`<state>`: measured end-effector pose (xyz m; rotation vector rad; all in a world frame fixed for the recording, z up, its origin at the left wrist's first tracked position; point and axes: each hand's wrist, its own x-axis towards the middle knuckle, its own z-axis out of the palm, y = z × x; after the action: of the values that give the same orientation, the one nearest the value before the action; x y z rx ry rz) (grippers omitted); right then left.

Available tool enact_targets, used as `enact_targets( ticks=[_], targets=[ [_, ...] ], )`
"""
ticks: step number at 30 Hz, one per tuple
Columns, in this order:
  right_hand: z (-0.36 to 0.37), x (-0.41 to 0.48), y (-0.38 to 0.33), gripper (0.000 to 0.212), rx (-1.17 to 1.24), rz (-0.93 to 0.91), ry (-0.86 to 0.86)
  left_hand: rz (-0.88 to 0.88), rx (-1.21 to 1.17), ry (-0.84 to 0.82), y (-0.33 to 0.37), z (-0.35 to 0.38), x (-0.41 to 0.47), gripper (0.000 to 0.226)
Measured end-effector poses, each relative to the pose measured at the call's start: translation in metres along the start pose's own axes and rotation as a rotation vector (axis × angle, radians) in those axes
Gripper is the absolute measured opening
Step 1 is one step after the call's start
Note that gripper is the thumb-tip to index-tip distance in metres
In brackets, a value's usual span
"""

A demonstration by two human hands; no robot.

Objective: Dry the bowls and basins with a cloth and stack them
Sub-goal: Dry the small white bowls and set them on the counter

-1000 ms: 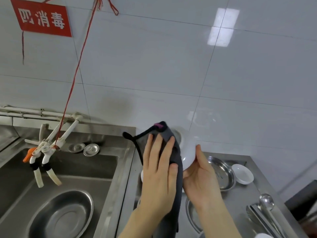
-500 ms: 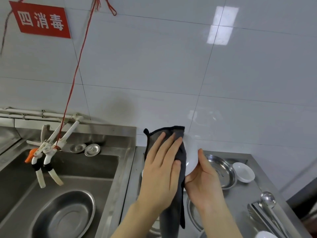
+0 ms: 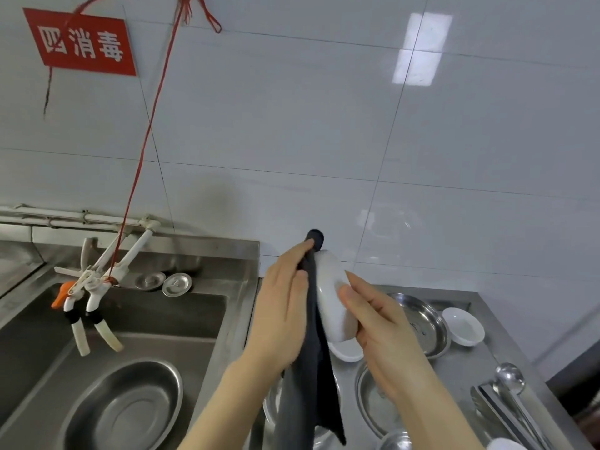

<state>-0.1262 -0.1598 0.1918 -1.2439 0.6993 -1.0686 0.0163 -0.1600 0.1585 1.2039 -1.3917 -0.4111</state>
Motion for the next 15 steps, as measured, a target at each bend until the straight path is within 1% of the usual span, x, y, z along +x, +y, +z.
enact_targets(
  ticks=[3, 4, 5, 6, 7, 9, 10, 11, 12, 14, 15],
  targets=[
    [0.006, 0.003, 0.006, 0.03, -0.033, 0.013, 0.063, 0.26, 0.279, 0.035, 0.001, 0.013, -0.015, 0.045],
    [0.006, 0.004, 0.008, 0.029, -0.033, 0.034, 0.066, 0.316, 0.343, 0.038, 0.0, 0.014, -0.015, 0.045],
    [0.006, 0.002, 0.01, 0.027, -0.046, 0.05, 0.064, 0.339, 0.357, 0.036, -0.003, 0.013, -0.015, 0.044],
    [0.004, 0.0, 0.012, 0.026, -0.075, 0.058, 0.052, 0.308, 0.318, 0.027, -0.006, 0.01, -0.013, 0.043],
    [0.003, -0.002, 0.013, 0.025, -0.117, 0.064, 0.04, 0.206, 0.226, 0.012, -0.008, 0.005, -0.01, 0.042],
    [0.002, -0.007, 0.011, 0.023, -0.147, 0.067, -0.003, -0.093, -0.041, -0.019, -0.008, -0.005, -0.002, 0.04],
    [0.001, -0.008, 0.01, 0.024, -0.119, 0.06, -0.02, -0.205, -0.143, -0.027, -0.007, -0.007, 0.001, 0.038],
    [0.0, -0.008, 0.009, 0.024, -0.081, 0.049, -0.024, -0.249, -0.185, -0.018, -0.004, -0.007, 0.002, 0.038],
    [-0.001, -0.006, 0.008, 0.024, -0.019, 0.044, -0.011, -0.254, -0.192, -0.001, -0.001, -0.006, 0.001, 0.039],
    [-0.002, 0.001, 0.007, 0.027, 0.164, 0.057, 0.033, -0.233, -0.161, 0.03, 0.004, -0.001, -0.004, 0.041],
    [-0.001, 0.005, 0.006, 0.033, 0.262, 0.059, 0.05, -0.226, -0.146, 0.046, 0.003, 0.003, -0.009, 0.043]
  ],
)
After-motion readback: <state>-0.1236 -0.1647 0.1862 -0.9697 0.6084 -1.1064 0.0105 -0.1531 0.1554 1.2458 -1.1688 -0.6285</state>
